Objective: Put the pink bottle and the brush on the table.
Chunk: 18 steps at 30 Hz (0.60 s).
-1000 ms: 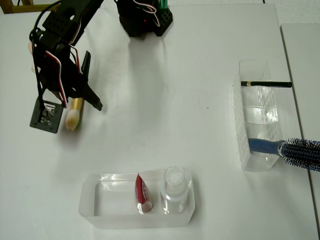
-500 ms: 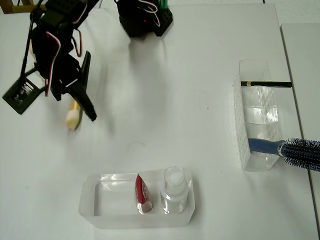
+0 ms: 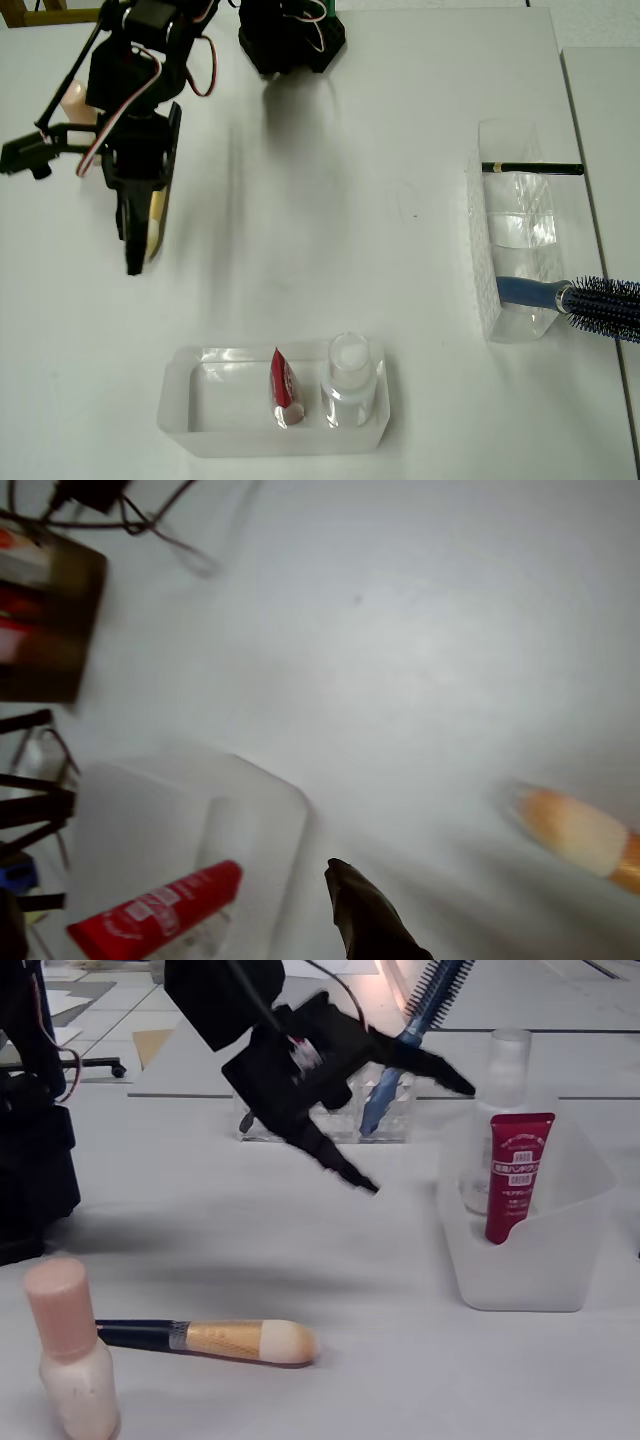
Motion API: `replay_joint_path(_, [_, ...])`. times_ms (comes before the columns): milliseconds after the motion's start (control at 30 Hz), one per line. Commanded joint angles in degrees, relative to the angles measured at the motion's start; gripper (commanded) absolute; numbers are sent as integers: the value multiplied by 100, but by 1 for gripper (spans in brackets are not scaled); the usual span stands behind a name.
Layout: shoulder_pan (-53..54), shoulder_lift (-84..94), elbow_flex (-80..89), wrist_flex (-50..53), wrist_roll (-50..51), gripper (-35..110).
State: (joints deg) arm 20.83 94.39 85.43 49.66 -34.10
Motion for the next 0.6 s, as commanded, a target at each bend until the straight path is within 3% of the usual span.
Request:
replay_joint_path(0, [-352,624,237,-519,352,33])
replay_joint_path(167, [-958,1257,1011,-1239,800,5])
replay_joint_path(567, [-1898,3085,3287,-1811,1837,0])
